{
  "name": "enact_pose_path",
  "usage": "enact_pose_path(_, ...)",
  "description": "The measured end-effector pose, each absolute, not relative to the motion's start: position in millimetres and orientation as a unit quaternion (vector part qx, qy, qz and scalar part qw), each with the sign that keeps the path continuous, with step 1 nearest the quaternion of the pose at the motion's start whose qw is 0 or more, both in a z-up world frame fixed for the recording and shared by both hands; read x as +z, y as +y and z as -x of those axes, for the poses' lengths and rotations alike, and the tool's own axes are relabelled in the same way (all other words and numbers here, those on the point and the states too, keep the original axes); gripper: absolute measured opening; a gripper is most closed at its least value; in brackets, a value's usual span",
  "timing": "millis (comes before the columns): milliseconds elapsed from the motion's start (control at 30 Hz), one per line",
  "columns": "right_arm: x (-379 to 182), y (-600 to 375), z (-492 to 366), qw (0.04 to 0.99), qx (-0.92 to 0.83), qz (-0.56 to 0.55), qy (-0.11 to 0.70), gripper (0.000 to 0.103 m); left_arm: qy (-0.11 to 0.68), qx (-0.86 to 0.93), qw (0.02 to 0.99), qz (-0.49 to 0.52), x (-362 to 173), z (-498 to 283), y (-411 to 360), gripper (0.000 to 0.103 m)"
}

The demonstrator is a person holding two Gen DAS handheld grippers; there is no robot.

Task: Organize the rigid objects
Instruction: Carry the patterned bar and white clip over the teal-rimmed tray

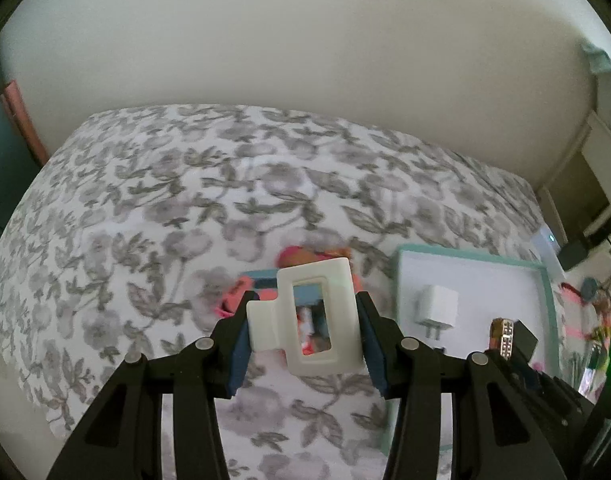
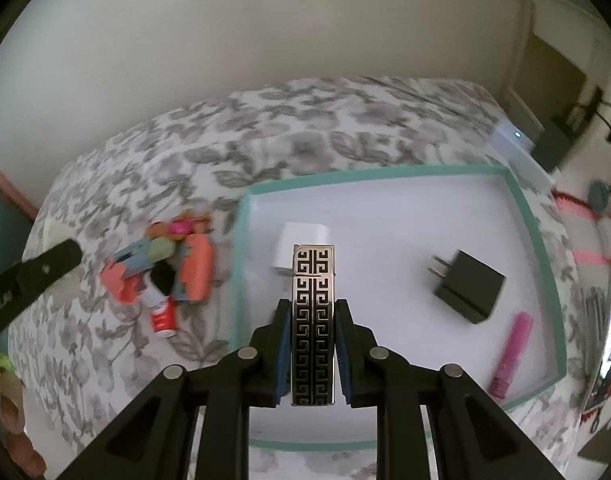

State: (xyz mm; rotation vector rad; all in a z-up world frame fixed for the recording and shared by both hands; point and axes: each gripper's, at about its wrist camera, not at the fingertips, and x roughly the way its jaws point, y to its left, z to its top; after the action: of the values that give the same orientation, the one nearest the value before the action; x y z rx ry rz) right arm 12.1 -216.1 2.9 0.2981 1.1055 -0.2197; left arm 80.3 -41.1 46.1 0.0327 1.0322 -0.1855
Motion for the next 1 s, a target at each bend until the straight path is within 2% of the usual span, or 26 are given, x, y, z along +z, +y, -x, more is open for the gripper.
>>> enact_pose_path(433, -3.3, -296.0, 19.0, 0.807, -0.215, -0.201, 0.512, 0.021, 0.513, -0.173, 0.84, -0.022, 39.8, -57.6, -104.0, 0.05)
enact_pose_path(767, -5.3, -339.2, 44.8, 0.788, -0.283, -0.239, 0.492, 0.022, 0.508, -0.222, 0.828, -0.085, 35.4, -30.2, -161.6, 0.05)
enact_pose_path(1000, -17.0, -345.1, 47.2, 0.776, -0.29, -0.239, 0.507, 0.022, 0.529, -0.23, 0.808, -0.122, 10.7, -23.1, -184.3, 0.05)
